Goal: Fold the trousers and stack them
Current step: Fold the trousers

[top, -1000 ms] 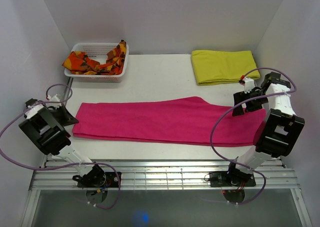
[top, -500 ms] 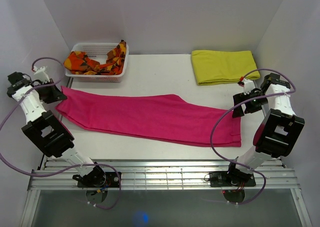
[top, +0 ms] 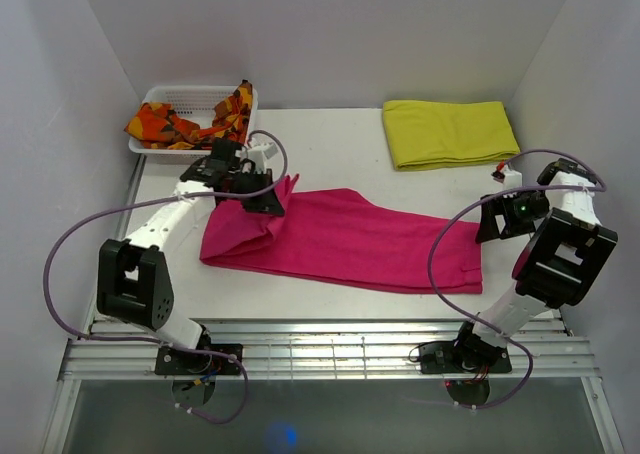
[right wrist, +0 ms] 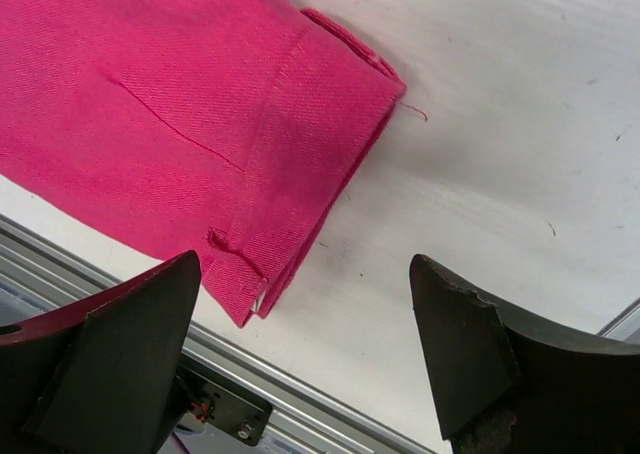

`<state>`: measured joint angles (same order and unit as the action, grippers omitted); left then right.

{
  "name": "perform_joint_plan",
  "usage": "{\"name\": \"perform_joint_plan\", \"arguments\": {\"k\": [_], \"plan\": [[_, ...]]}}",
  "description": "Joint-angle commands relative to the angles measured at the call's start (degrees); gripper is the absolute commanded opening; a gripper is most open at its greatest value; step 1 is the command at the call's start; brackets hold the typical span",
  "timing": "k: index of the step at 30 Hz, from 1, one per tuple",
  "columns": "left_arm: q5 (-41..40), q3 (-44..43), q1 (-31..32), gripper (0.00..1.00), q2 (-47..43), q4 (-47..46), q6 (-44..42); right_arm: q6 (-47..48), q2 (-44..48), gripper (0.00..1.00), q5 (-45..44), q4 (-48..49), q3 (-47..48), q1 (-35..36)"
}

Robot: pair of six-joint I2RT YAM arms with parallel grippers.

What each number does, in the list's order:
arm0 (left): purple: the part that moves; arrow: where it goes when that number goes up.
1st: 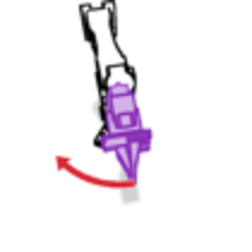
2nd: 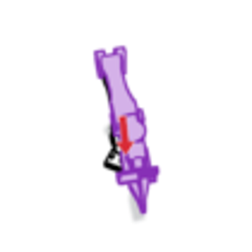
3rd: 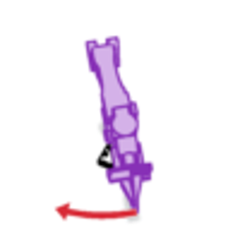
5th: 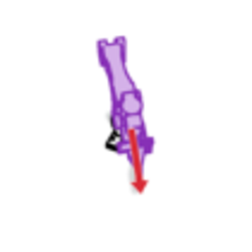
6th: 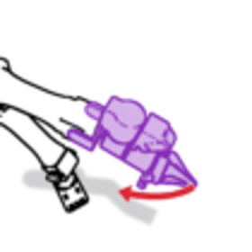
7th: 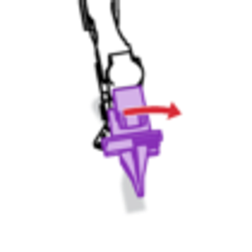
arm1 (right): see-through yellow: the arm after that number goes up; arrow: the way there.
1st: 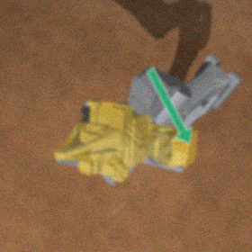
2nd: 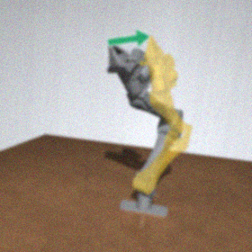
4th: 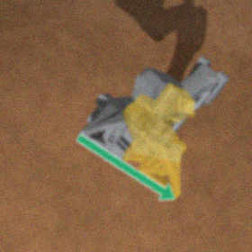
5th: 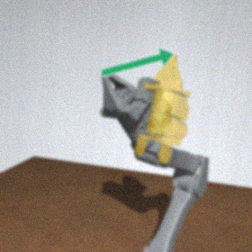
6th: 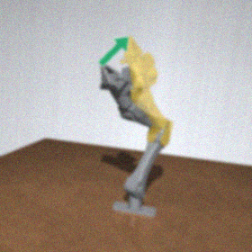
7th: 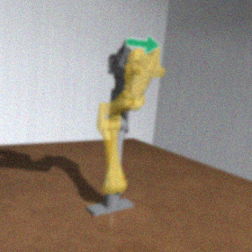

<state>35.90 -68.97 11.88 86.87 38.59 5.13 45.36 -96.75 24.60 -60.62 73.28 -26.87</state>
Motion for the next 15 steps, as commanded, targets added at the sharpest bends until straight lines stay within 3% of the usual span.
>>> {"name": "perform_joint_plan", "arguments": {"k": [1, 8, 15], "plan": [[-10.65, 2.43, 9.09, 0.00, 3.01, -12.82, 14.18, 0.60, -1.33, 0.90, 0.63, -2.66, 1.87, -2.21], [-14.19, 1.38, 15.36, 0.00, 13.84, -19.60, 19.30, 0.43, -2.13, 0.90, -2.18, -2.05, 1.96, -6.25], [-14.63, 3.23, 18.17, 0.00, 9.83, -22.85, 20.80, -0.54, -3.88, 0.90, -4.30, -1.17, 0.38, -8.20]]}}
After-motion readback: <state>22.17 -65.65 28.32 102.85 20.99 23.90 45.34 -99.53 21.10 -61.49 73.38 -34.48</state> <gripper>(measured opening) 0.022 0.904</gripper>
